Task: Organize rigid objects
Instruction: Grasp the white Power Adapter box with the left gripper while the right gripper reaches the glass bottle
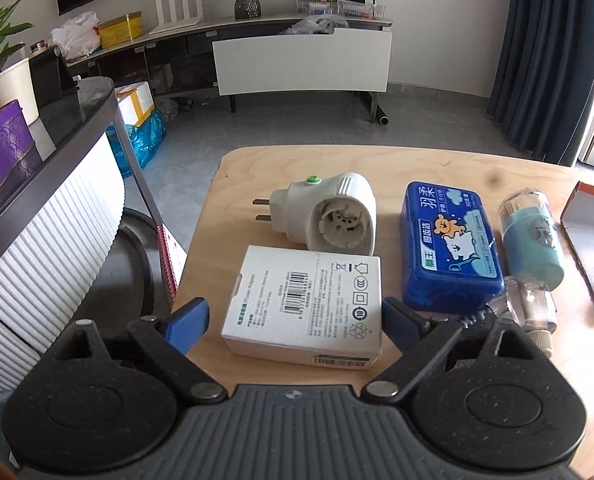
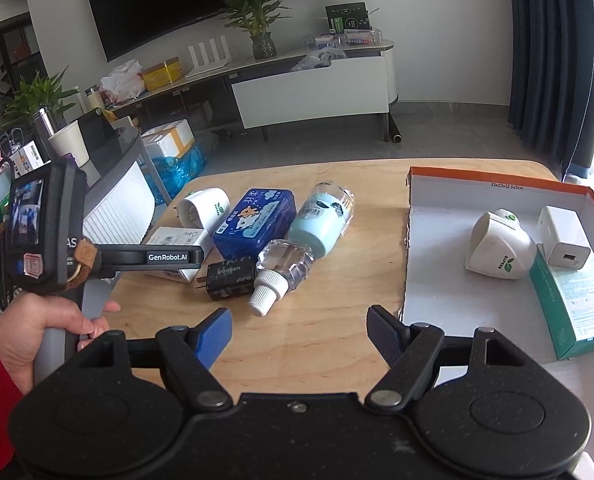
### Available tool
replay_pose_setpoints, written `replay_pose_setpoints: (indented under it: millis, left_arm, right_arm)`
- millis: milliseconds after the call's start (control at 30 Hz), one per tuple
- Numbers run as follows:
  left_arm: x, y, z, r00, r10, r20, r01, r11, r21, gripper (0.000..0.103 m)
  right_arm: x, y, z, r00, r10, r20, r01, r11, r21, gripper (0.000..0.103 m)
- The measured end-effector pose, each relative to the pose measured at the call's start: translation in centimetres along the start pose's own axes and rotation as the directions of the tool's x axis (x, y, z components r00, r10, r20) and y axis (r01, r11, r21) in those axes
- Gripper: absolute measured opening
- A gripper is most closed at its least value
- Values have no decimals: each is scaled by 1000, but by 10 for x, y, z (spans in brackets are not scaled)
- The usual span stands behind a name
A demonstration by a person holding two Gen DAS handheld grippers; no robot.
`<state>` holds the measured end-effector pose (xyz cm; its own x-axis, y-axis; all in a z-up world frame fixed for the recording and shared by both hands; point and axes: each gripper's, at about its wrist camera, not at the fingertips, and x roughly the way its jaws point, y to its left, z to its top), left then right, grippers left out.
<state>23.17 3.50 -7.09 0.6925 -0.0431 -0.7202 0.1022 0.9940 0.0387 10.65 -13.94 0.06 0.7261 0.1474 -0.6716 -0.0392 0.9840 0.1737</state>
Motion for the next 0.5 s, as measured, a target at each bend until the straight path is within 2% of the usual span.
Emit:
replay_pose_setpoints:
  millis: [133, 167, 300, 400, 500]
  left_arm:
    - [4, -2, -4, 999, -19, 30, 19, 1000, -2, 84]
    - [3, -3, -4, 999, -27, 43, 27, 1000, 4, 79]
    - [-2, -9, -5, 998, -43, 47, 41, 999, 30, 78]
    - [-12, -13, -5, 1000, -14, 27, 12, 999, 53, 78]
    - [-31, -11, -9, 999, -11, 34, 11, 1000, 26, 78]
  right_arm:
    - [12, -2, 2, 1000, 1, -19, -1, 1000, 26, 88]
    - [15, -2, 3, 1000, 3, -23, -2, 999, 35, 88]
    - [29, 1, 10, 999, 20, -33, -17, 998, 66, 88]
    - [44, 7, 17, 999, 22, -38, -19, 997, 75, 88]
    - [64, 12, 24, 999, 9, -44, -5, 996, 94, 88]
